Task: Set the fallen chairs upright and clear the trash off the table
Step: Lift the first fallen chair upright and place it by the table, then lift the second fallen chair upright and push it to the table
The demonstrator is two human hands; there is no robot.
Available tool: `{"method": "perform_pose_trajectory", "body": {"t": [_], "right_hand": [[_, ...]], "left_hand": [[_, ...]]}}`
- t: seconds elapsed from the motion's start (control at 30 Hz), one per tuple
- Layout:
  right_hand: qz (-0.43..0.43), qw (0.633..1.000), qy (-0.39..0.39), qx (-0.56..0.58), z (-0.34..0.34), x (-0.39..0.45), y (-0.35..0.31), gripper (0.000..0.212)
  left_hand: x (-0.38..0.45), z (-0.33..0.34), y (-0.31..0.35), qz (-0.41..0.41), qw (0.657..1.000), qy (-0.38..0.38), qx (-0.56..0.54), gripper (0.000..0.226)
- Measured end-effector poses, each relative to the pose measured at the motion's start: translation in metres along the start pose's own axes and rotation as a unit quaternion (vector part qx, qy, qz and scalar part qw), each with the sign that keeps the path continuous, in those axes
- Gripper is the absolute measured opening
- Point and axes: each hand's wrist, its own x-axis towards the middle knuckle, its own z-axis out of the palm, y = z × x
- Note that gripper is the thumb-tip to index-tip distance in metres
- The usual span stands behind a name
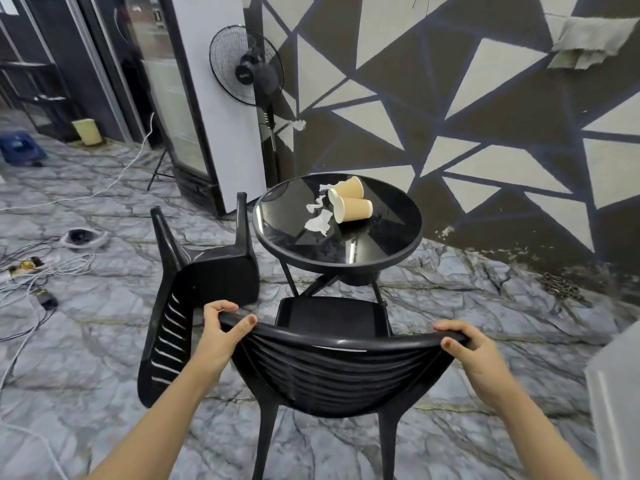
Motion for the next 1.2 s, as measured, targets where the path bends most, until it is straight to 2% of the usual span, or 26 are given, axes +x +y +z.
{"method": "perform_pose_trajectory", "body": {"t": [0.17,0.37,0.43,0.53,0.6,0.67,0.77,0.9,1.07,1.2], "right_hand": [[0.007,1.0,0.001,-0.008,0.01,-0.01,-0.001,0.016],[0.05,0.998,-0.023,-0.043,0.013,-0.025,-0.019,0.036],[0.06,0.995,-0.024,-0.072,0.012,-0.03,-0.027,0.043],[0.067,0.987,-0.033,-0.142,0.011,-0.032,-0.043,0.052],[0.061,0.976,-0.045,-0.204,0.009,-0.03,-0.054,0.053],[0.039,0.961,-0.058,-0.267,0.011,-0.027,-0.068,0.057],[0.006,0.938,-0.061,-0.34,0.023,-0.019,-0.098,0.074],[-0.067,0.917,-0.067,-0.386,0.051,-0.014,-0.156,0.085],[-0.165,0.893,-0.086,-0.41,0.091,-0.016,-0.229,0.081],[-0.215,0.876,-0.122,-0.413,0.123,-0.029,-0.274,0.101]], "left_hand": [[-0.009,-0.012,0.0,-0.011,1.0,0.003,0.006,0.024],[-0.01,-0.027,0.009,-0.035,0.996,-0.022,0.083,0.025],[-0.009,-0.031,0.018,-0.056,0.988,-0.035,0.139,0.038],[-0.013,-0.039,0.04,-0.107,0.962,-0.115,0.223,0.083],[-0.019,-0.039,0.06,-0.111,0.948,-0.16,0.252,0.108],[-0.027,-0.037,0.085,-0.087,0.948,-0.161,0.261,0.116],[-0.032,-0.038,0.126,-0.02,0.933,-0.153,0.324,0.109],[-0.044,-0.053,0.189,0.03,0.908,-0.127,0.399,0.111],[-0.067,-0.076,0.249,0.067,0.882,-0.064,0.462,0.105],[-0.095,-0.094,0.283,0.08,0.878,-0.039,0.471,0.108]]}}
